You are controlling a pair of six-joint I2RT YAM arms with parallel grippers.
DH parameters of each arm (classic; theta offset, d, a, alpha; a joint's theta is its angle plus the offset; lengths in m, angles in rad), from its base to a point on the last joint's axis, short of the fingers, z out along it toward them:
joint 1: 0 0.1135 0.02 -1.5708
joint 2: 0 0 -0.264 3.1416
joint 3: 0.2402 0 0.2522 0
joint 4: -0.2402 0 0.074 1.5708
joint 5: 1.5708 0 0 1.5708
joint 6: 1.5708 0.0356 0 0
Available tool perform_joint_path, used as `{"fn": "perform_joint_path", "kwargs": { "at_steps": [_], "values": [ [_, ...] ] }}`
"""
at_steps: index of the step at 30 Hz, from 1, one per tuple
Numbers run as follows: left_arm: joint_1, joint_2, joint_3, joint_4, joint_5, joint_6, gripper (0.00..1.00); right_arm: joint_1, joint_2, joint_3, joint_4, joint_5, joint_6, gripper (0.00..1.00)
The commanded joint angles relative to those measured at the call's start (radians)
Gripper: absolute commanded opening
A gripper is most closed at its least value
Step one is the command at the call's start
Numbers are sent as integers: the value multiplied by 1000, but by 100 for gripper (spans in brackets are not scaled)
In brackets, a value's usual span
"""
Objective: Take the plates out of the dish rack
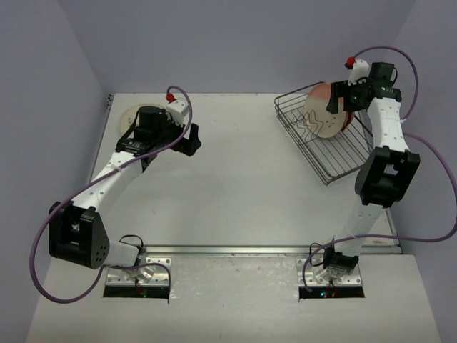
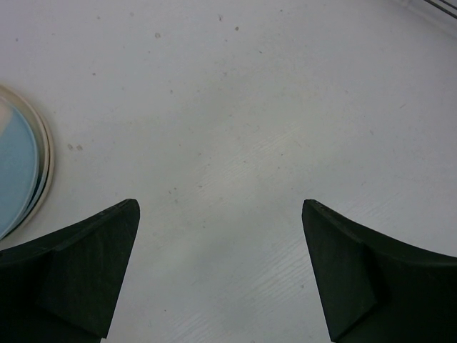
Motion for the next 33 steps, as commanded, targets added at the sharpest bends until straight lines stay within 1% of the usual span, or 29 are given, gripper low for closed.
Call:
{"fn": "perform_joint_path", "kwargs": {
  "at_steps": [1, 5, 6, 10, 11, 12, 19, 28, 33],
  "values": [
    [-5, 16, 53, 17, -2, 4, 95, -11, 50, 78, 40, -43, -24, 86],
    [-5, 29, 59, 17, 3, 2, 95, -12, 84, 101, 39, -90, -24, 86],
    [-5, 31, 61, 21, 7, -2, 96, -11, 93, 106, 40, -107, -23, 84],
    [-5, 39, 67, 23, 15, -12, 95, -12, 104, 110, 41, -128, -16, 73],
    [-5, 39, 67, 22, 17, -14, 96, -11, 104, 110, 41, -128, -16, 72],
    [-5, 42, 73, 22, 16, -14, 96, -11, 101, 100, 50, -138, -16, 66],
    [-5, 50, 75, 22, 20, -23, 96, -11, 59, 43, 117, -152, 3, 61],
    [-5, 58, 78, 22, 21, -26, 96, -11, 49, 27, 117, -196, 5, 55],
    [-5, 65, 79, 22, 10, -32, 96, -8, 11, -63, 175, -246, 37, 53]
  ]
}}
